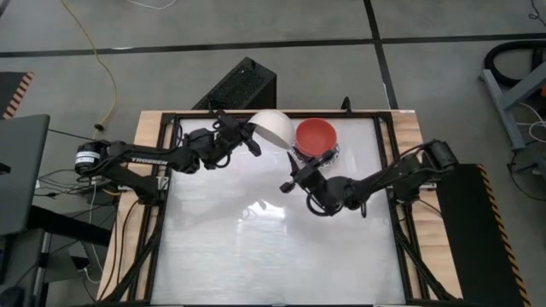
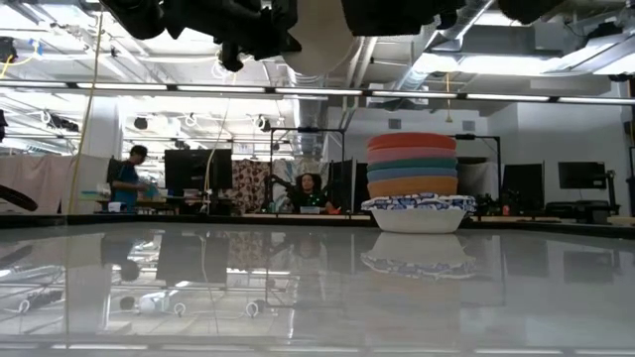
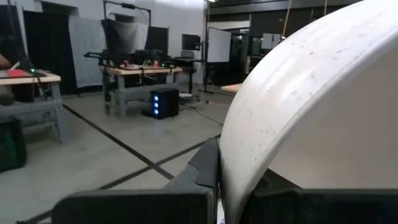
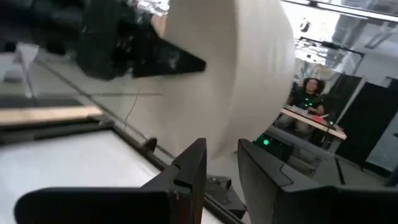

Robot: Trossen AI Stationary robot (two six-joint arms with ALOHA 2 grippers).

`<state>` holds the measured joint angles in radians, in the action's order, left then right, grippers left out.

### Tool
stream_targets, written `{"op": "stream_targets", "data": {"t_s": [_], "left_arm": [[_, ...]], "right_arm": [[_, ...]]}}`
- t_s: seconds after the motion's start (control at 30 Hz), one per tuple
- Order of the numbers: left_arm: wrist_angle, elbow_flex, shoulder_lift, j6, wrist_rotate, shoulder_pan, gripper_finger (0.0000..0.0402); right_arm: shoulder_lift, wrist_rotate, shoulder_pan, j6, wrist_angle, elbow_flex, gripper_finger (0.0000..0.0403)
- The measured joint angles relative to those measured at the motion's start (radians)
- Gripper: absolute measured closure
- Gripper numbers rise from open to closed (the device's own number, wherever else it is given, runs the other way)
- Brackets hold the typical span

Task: Nest bowls inside each other
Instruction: Stack the white bowl into the orange bowl

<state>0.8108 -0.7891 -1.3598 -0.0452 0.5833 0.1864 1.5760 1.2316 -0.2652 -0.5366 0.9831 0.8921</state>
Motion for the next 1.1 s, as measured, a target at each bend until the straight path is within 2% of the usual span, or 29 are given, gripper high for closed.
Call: {"op": "stream_targets", "data": {"t_s": [0.3,0.5,0.73,0.87,1.03,1.1], "left_arm": [[0.014,0.000,0.000,-0.002,0.024,0.002,0.0401],[0.014,0.000,0.001,0.016,0.036,0.004,0.0401],[0.014,0.000,0.001,0.066,0.036,0.005,0.0401],[0.014,0.000,0.001,0.105,0.031,0.005,0.0401],[-0.009,0.000,0.001,0.134,0.027,0.003,0.0399],[-0.031,0.000,0.001,0.128,0.006,0.003,0.0390]], "right_arm": [[0.043,-0.082,0.061,-0.022,0.221,0.000,0.0292],[0.043,-0.131,0.114,0.018,0.234,0.000,0.0292],[0.043,-0.134,0.145,0.023,0.233,0.030,0.0300],[0.043,-0.128,0.154,0.016,0.231,0.048,0.0324],[0.043,-0.092,0.162,0.017,0.223,0.051,0.0386],[0.043,-0.080,0.162,0.025,0.211,0.051,0.0391]]}}
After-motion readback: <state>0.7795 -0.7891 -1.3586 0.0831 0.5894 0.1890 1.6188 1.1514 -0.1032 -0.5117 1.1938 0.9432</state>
